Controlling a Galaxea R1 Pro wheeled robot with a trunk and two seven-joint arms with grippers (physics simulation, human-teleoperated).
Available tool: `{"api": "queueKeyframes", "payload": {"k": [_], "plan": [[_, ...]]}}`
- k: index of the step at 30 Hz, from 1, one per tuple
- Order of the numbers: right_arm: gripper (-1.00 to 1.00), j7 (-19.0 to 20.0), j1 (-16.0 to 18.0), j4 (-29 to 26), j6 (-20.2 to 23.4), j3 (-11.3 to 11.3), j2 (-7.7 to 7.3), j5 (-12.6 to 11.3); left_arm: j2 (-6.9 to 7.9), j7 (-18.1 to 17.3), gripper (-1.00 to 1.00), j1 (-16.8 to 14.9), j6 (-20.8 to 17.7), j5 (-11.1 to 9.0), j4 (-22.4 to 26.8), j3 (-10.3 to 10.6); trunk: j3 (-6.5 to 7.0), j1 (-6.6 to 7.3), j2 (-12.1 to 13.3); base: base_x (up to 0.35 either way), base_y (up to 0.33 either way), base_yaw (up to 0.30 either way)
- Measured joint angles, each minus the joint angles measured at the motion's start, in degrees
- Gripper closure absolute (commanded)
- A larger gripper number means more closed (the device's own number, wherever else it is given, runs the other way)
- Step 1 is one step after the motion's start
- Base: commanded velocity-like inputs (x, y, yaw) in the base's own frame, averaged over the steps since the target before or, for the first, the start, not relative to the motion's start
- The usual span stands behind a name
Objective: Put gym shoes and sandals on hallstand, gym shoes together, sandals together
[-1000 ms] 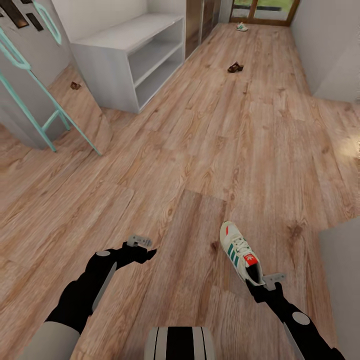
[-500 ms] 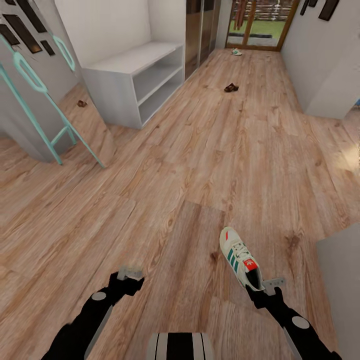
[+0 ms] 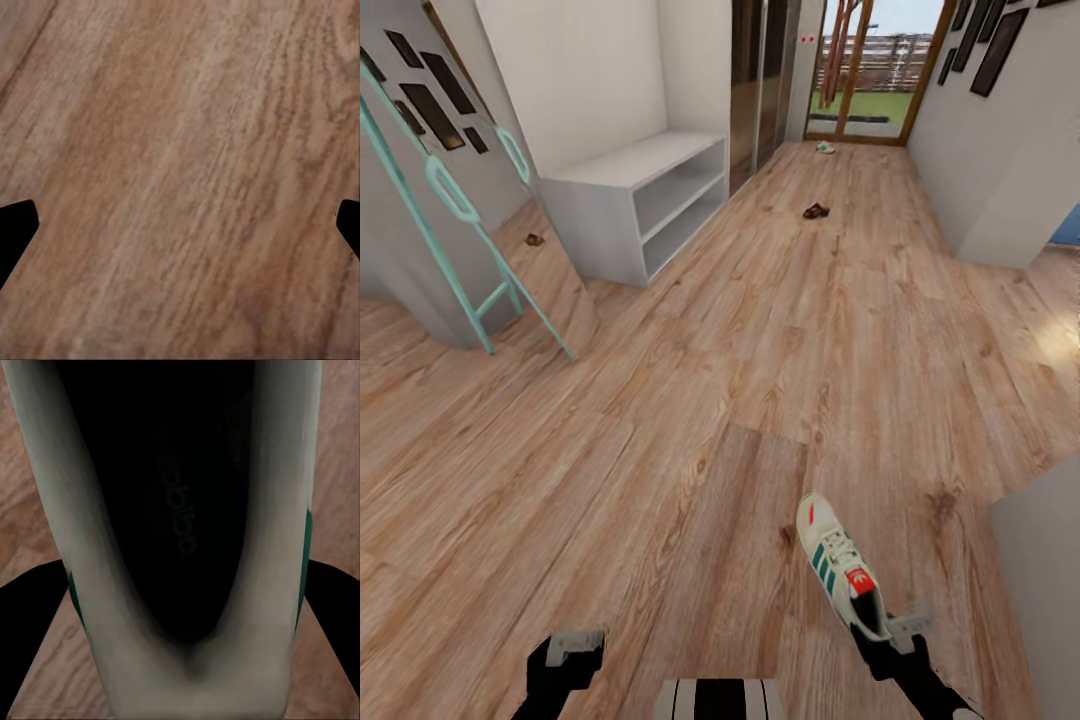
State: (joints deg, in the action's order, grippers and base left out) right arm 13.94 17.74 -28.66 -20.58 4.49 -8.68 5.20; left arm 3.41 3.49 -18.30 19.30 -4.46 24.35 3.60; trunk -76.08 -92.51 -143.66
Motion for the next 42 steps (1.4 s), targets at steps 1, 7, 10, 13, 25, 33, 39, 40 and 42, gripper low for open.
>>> {"api": "queueKeyframes", "payload": {"k": [1, 7, 10, 13, 25, 33, 39, 40, 42], "plan": [[1.00, 0.0, 0.0, 1.6, -2.0, 0.0, 0.01, 0.0, 0.01, 0.1, -1.00, 0.0, 1.2, -0.3, -1.3, -0.2, 0.32, 0.03, 0.0, 0.000, 0.000, 0.000], [1.00, -0.1, 0.0, 12.6, -17.2, 0.1, 0.04, -0.1, 0.08, 0.3, -1.00, 0.1, 9.1, -1.7, -8.3, -0.8, 2.19, 0.18, 0.1, 0.000, 0.000, 0.000], [1.00, -0.1, 0.0, 14.5, -20.5, 0.1, 0.04, -0.2, 0.09, 0.3, -1.00, 0.6, 10.4, -1.9, -9.3, -0.9, 3.13, 0.26, 0.1, 0.000, 0.000, 0.000], [1.00, -0.2, 0.0, 15.7, -22.4, 0.1, 0.04, -0.3, -0.04, 0.3, -1.00, 1.5, 11.2, -2.1, -9.7, -0.9, 4.06, 0.34, 0.2, 0.000, 0.000, 0.000], [1.00, -0.3, 0.0, 16.0, -22.7, 0.2, 0.12, -0.2, -0.08, 0.4, -1.00, 1.7, 11.4, -2.1, -10.1, -0.9, 7.80, 0.65, 0.3, 0.000, 0.000, 0.000], [1.00, -0.2, 0.0, 15.9, -22.8, 0.1, 0.13, -0.2, -0.09, 0.4, -1.00, 1.7, 11.3, -2.1, -10.1, -0.9, 10.09, 1.05, 0.9, 0.000, 0.000, 0.000], [1.00, -0.2, 0.0, 15.9, -22.8, 0.2, 0.13, -0.2, -0.09, 0.4, -1.00, 1.7, 11.3, -2.1, -10.1, -0.9, 11.22, 2.37, 3.3, 0.000, 0.000, 0.000], [1.00, -0.2, 0.0, 15.8, -22.8, 0.2, 0.13, -0.2, -0.09, 0.4, -1.00, 1.7, 11.3, -2.1, -10.1, -0.9, 11.40, 2.59, 3.7, 0.000, 0.000, 0.000], [1.00, -0.2, 0.0, 15.8, -22.8, 0.3, 0.13, -0.3, -0.09, 0.4, -1.00, 1.7, 11.3, -2.1, -10.1, -0.9, 11.77, 3.03, 4.5, 0.000, 0.000, 0.000]]}}
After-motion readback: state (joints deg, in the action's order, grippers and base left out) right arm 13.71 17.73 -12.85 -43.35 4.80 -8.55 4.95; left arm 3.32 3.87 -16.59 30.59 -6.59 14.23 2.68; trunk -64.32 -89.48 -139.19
